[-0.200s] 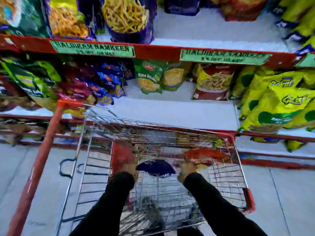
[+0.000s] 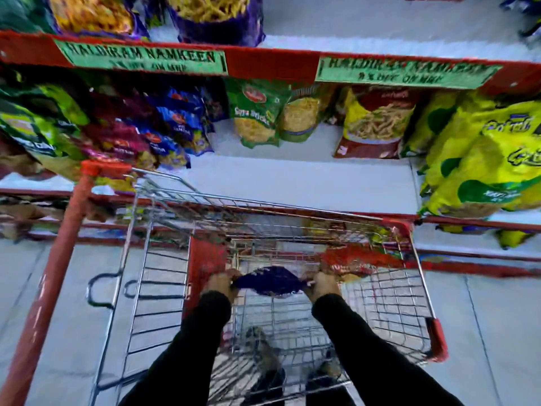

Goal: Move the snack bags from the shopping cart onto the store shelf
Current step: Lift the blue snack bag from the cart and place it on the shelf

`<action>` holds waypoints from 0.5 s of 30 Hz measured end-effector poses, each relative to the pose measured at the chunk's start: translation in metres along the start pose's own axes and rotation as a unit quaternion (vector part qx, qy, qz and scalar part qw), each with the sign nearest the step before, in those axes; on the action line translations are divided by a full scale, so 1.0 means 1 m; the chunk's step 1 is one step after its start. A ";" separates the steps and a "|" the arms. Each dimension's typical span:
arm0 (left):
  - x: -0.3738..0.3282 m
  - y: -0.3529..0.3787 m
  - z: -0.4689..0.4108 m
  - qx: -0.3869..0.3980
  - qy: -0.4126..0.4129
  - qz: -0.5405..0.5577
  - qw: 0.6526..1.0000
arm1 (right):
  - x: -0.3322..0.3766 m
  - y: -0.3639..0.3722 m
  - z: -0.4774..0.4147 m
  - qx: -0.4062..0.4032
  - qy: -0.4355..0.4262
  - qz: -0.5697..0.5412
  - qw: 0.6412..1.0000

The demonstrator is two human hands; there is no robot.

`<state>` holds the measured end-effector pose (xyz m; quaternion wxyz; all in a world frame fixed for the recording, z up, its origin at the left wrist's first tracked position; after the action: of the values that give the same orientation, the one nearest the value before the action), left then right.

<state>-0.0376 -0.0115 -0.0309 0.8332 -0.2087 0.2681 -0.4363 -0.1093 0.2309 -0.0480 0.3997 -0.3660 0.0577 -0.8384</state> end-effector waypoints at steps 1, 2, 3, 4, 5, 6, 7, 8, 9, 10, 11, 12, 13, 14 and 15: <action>0.002 0.000 -0.001 -0.019 -0.005 0.041 0.999 | 0.001 -0.003 0.003 -0.010 -0.007 0.034 0.999; 0.005 -0.001 -0.002 -0.042 -0.013 0.062 0.997 | 0.002 -0.005 0.003 -0.007 -0.022 0.096 0.995; 0.006 0.000 0.001 -0.065 -0.010 0.083 0.994 | 0.003 -0.010 0.007 -0.012 -0.043 0.140 0.989; 0.002 -0.003 0.006 -0.096 0.003 0.108 0.990 | 0.002 -0.013 0.009 -0.013 -0.057 0.169 0.984; 0.000 -0.006 0.011 -0.126 0.020 0.139 0.982 | 0.005 -0.017 0.019 -0.015 -0.077 0.164 0.983; -0.005 -0.009 0.019 -0.152 0.040 0.168 0.973 | 0.008 -0.023 0.026 -0.033 -0.097 0.153 0.983; -0.009 -0.013 0.027 -0.179 0.057 0.193 0.963 | 0.015 -0.029 0.035 -0.048 -0.123 0.124 0.984; -0.012 -0.018 0.037 -0.200 0.068 0.226 0.951 | 0.020 -0.035 0.044 -0.060 -0.148 0.103 0.982; -0.015 -0.022 0.046 -0.221 0.078 0.270 0.934 | 0.026 -0.040 0.053 -0.059 -0.173 0.081 0.980; -0.018 -0.025 0.057 -0.233 0.090 0.319 0.914 | 0.032 -0.047 0.062 -0.067 -0.201 0.064 0.975; -0.023 -0.028 0.068 -0.238 0.102 0.369 0.893 | 0.038 -0.053 0.071 -0.069 -0.219 0.049 0.972; -0.028 -0.031 0.078 -0.241 0.119 0.412 0.871 | 0.045 -0.059 0.080 -0.075 -0.238 0.044 0.967; -0.032 -0.036 0.087 -0.245 0.134 0.441 0.853 | 0.053 -0.067 0.089 -0.083 -0.258 0.041 0.962; -0.037 -0.043 0.093 -0.254 0.149 0.459 0.838 | 0.060 -0.076 0.094 -0.094 -0.282 0.034 0.954; -0.043 -0.051 0.100 -0.264 0.164 0.470 0.826 | 0.069 -0.084 0.102 -0.106 -0.301 0.029 0.947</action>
<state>-0.0263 0.0085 0.0869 0.7944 -0.1946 0.5713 0.0681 -0.1235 0.2587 0.0974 0.3814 -0.6397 0.0334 -0.6665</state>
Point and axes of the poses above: each hand's wrist, its own z-axis away from the middle knuckle, its own y-axis out of the palm, x = y × z, the point moved 5 cm from there along -z, towards the middle knuckle, and after that the axes turned 13 degrees about x, right-handed, at the moved point
